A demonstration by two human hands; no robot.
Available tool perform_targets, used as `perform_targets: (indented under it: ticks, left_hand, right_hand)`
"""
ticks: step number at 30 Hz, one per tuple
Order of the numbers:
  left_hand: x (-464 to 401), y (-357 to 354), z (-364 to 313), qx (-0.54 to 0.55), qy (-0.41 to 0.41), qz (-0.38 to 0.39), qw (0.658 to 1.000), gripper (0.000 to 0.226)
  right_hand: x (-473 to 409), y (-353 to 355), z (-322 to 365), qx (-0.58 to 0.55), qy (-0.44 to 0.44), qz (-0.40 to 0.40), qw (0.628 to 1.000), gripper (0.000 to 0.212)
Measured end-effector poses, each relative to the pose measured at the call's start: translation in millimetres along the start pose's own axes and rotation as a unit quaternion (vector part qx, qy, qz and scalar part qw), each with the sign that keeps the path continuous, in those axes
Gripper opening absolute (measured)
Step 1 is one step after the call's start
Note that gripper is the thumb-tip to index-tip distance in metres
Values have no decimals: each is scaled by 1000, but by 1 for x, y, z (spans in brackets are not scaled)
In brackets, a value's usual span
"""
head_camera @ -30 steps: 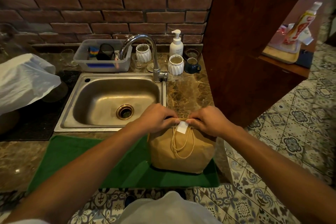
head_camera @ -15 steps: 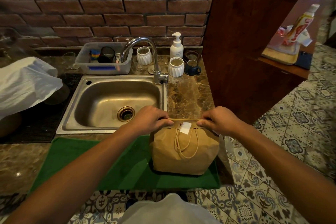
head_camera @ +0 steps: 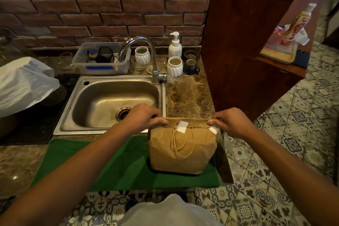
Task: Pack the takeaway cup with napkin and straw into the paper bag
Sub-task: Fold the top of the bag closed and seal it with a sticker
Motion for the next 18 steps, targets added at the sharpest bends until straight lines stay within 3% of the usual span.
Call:
perform_targets:
  ticks: [2, 10, 11, 15, 18]
  left_hand:
    - [2, 1, 7, -10, 4, -5, 1000, 41]
    - [12, -8, 25, 84, -5, 57, 995, 12]
    - [11, -7, 23, 95, -9, 62, 993, 16]
    - [-4, -12, -12, 84, -6, 88, 993, 67]
    - [-17, -36, -43, -23, -24, 120, 992, 49]
  right_hand:
    - [3, 0, -3, -14, -7, -9, 1000, 30]
    - [5, 0, 2, -27, 3, -17, 999, 31]
    - [4, 0, 3, -22, 7, -18, 1000, 31]
    - [3, -4, 4, -43, 15, -6, 999, 28]
    - [0, -7, 0, -34, -13, 28, 999, 28]
Point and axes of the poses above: each hand's wrist, its own x-axis away from the middle knuckle, its own y-axis out of the back of the hand, z = x × y, the point moved 10 cm from there along -x, towards the middle knuckle, and after that the axes turned 2 degrees about z, right-handed, at the moved point
